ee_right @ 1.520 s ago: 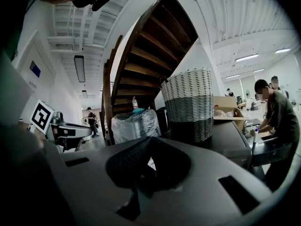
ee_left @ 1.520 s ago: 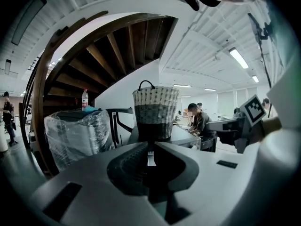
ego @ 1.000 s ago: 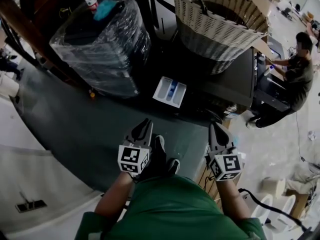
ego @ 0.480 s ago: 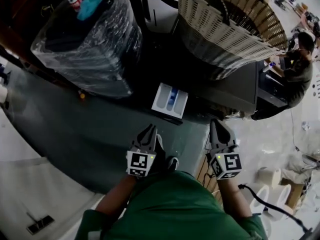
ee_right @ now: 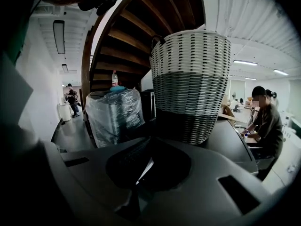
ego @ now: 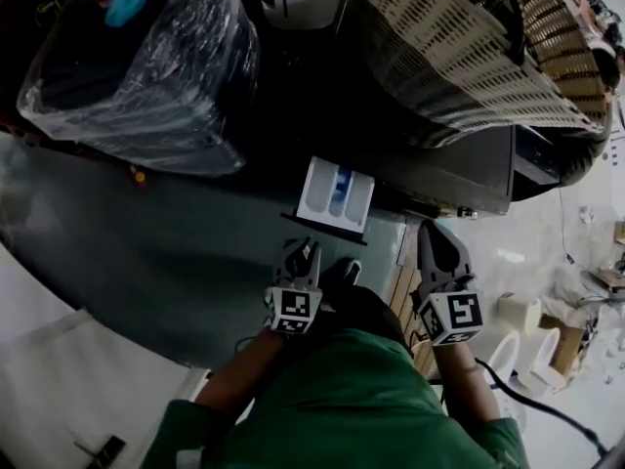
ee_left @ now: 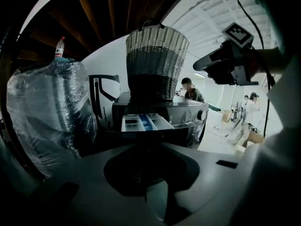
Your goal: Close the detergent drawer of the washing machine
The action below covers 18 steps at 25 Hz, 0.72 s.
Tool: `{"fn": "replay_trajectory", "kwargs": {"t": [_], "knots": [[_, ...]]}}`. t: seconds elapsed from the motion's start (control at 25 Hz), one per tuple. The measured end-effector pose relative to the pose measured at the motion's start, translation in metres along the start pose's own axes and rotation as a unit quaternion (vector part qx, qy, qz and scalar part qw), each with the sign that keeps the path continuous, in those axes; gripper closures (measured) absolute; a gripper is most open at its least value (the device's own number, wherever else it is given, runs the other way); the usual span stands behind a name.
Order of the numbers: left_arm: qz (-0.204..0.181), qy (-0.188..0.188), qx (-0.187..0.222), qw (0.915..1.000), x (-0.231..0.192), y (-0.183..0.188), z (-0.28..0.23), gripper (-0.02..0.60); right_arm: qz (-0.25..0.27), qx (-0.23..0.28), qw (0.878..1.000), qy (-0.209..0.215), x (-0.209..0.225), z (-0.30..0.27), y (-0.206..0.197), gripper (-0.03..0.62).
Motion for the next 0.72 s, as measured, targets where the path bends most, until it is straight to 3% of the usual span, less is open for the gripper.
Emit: {"fn": "replay_trajectory", "kwargs": {"t": [0.36,0.72], "knots": [[0.010,0.010,-0.029,0.9995,0.004,-0.017,-0.027,0.528,-0.002,-0.037,0.999,0.024,0.016,-0.016,-0.026,0.571],[0.022,0.035,-0.033,0.9986,0.005,-0.008,-0.049,0.528,0.000,-0.033,0.999,0.028,0.040,-0.022,-0.026,0.571]]}}
Point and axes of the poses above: the fingertips, and each gripper's own axes: z backward along the fingers, x to its right, y out of its top, the point moved 1 cm from there along z, backward along the fingers, and after that the axes turned 11 degrees about x, right-handed, at the moved point
